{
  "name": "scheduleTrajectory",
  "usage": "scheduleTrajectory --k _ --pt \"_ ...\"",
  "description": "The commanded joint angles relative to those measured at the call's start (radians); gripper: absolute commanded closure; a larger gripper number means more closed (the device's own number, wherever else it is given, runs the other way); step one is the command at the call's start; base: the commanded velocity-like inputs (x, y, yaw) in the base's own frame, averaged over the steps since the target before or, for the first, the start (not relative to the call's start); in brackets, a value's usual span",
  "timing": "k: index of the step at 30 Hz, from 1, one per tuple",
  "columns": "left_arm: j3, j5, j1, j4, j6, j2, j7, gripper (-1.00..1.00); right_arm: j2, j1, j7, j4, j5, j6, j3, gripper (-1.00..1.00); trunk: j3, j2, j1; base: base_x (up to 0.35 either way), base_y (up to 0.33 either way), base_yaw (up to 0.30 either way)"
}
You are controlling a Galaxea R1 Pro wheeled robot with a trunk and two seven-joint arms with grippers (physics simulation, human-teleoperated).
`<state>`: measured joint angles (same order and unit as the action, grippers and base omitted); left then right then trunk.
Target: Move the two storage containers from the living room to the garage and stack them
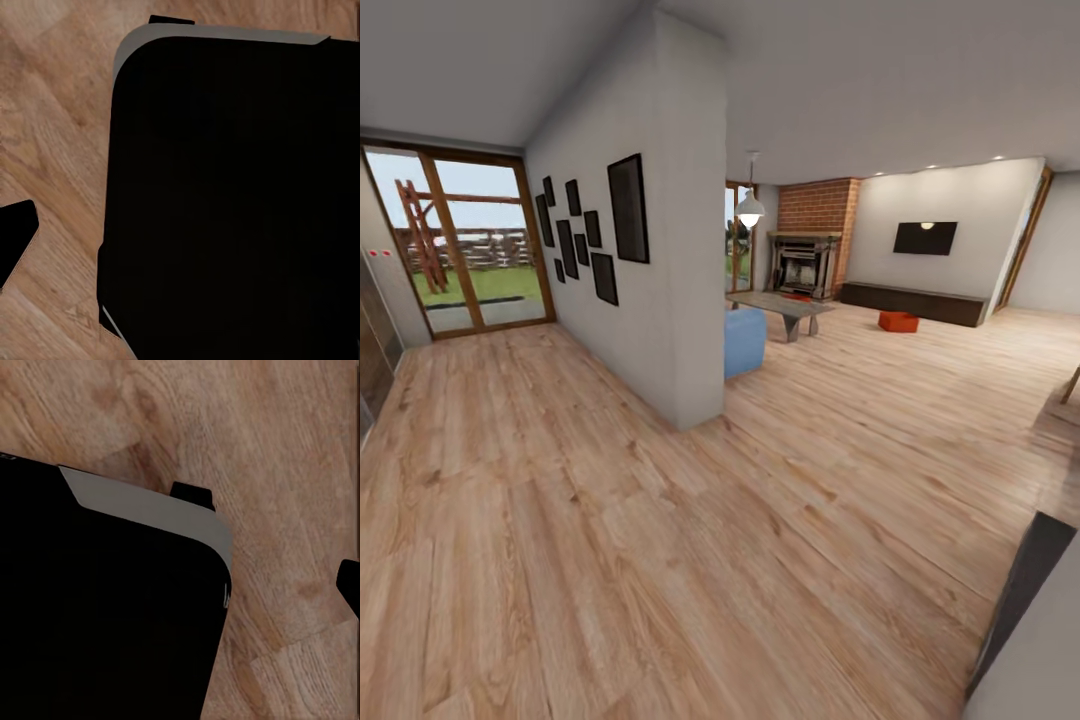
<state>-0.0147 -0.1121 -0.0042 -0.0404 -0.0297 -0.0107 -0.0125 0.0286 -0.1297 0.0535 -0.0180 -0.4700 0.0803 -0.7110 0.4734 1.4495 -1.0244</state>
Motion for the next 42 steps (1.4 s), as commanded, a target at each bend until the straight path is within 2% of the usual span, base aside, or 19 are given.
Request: scheduleTrajectory --k 1,13,24,42 --pt "-0.001 -0.009 0.0 0.001 -0.002 0.0 -0.001 -1.0 0.001 -0.001 0.002 -0.002 -0.009 0.004 -0.008 -1.0 0.001 0.0 -0.001 0.322 0.0 0.0" --pt "-0.001 -0.009 0.0 0.001 -0.001 0.0 -0.001 -1.0 0.008 -0.001 0.001 -0.002 -0.009 0.003 -0.008 -1.0 0.001 0.0 -0.001 0.322 0.0 0.002" --pt "-0.001 -0.009 0.0 0.001 -0.001 0.0 -0.001 -1.0 0.002 -0.001 0.002 -0.002 -0.01 0.004 -0.008 -1.0 0.001 0.0 -0.001 0.322 0.0 0.152" --pt "-0.001 -0.009 0.0 0.001 -0.001 0.0 -0.001 -1.0 0.003 -0.001 0.002 -0.002 -0.01 0.004 -0.01 -1.0 0.001 0.0 -0.001 0.322 0.0 0.006"
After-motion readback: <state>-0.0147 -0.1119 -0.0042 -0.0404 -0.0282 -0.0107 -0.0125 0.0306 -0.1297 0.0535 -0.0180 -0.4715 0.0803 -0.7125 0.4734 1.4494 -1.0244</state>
